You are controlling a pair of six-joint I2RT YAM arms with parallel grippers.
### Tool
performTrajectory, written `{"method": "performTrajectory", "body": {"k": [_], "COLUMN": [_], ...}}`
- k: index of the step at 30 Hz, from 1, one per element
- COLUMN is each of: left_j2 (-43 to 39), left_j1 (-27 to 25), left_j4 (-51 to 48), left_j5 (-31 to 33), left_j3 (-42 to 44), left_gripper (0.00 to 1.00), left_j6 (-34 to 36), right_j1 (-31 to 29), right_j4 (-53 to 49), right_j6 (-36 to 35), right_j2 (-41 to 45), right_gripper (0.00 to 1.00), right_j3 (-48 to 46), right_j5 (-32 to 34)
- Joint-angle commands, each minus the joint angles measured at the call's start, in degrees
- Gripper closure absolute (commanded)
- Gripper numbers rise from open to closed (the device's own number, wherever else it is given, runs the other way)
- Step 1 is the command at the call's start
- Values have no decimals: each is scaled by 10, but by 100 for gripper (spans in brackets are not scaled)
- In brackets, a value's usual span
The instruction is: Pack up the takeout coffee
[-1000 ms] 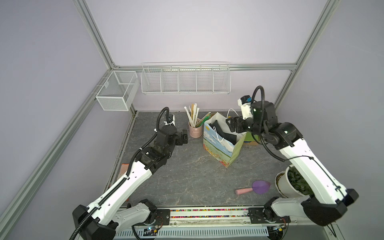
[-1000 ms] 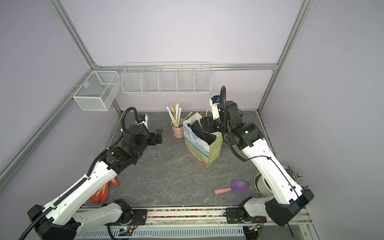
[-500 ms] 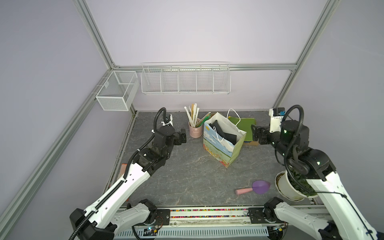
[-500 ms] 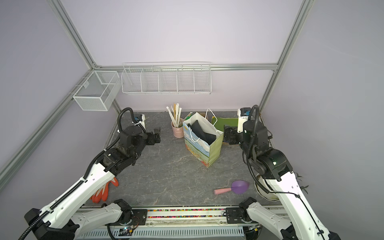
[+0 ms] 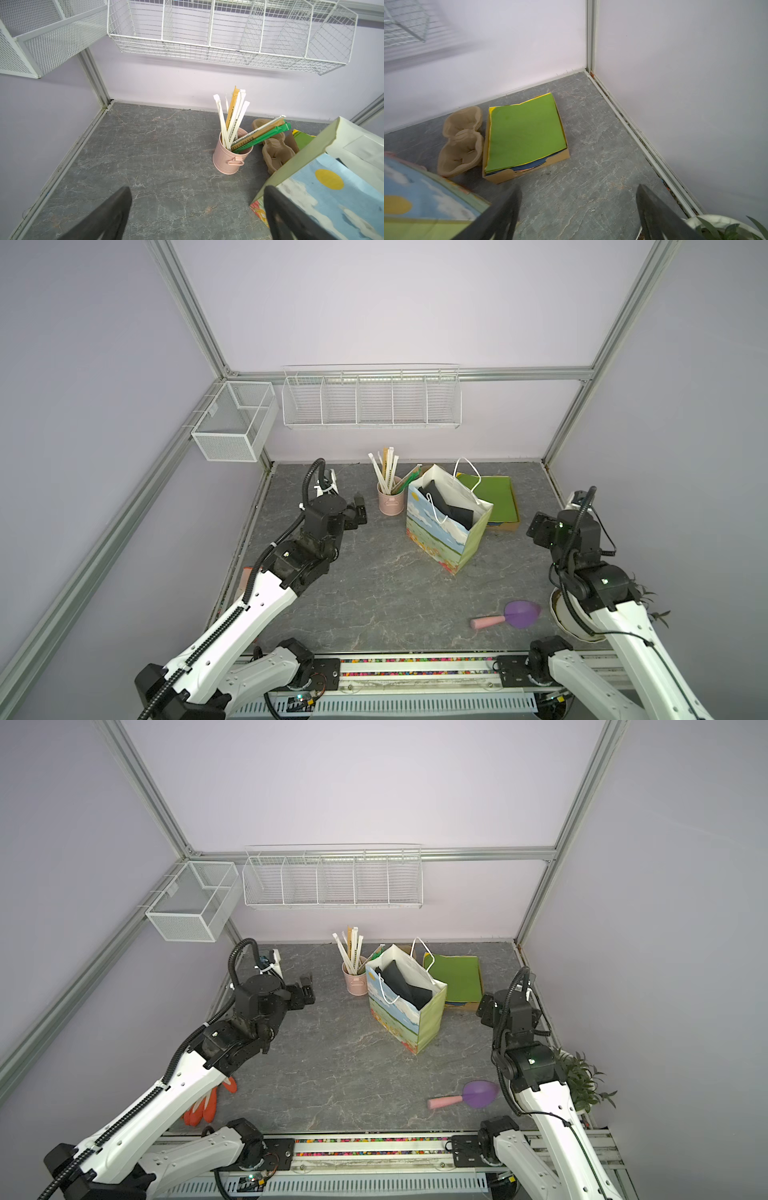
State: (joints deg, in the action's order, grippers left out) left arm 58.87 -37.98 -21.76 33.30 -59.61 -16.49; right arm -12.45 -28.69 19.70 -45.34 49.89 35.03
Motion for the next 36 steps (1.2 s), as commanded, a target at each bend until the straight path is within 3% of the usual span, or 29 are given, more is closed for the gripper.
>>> {"method": "performTrajectory", "body": {"k": [1, 7, 11, 14, 20, 26, 30, 32, 36], "left_j2": [-16, -13, -2, 4, 13, 19, 26, 29, 33], "left_j1": [3, 3, 3, 3, 3, 9, 24, 35, 57], "left_j4": [36, 57, 68, 83, 100, 106, 109, 109, 116], "left_j5": [43, 56, 56, 56, 55, 55, 48, 38, 20], "left_j3": [32, 60, 79, 86, 99, 108, 111, 112, 117], "left_gripper": [1, 1, 1, 1, 1, 1, 1, 1, 1], "left_j6": [2, 13, 20, 30, 42, 34, 22, 14, 2], "right_j1": [3, 37, 50, 66, 78, 98, 99, 100, 101], "right_j4": [72, 111, 241, 268, 412, 536, 617, 605, 744], "right_j6": [-2, 13, -44, -50, -97, -133, -161, -174, -201], "right_j2": [-2, -59, -74, -127, -245, -307, -355, -364, -410], "right_gripper": [11, 11, 11, 11, 11, 11, 11, 11, 11], "right_j3": [-39, -68, -136, -138, -176, -208, -228, -214, -255], "right_j5": [41, 59, 61, 72, 32, -89, -122, -145, -176]}}
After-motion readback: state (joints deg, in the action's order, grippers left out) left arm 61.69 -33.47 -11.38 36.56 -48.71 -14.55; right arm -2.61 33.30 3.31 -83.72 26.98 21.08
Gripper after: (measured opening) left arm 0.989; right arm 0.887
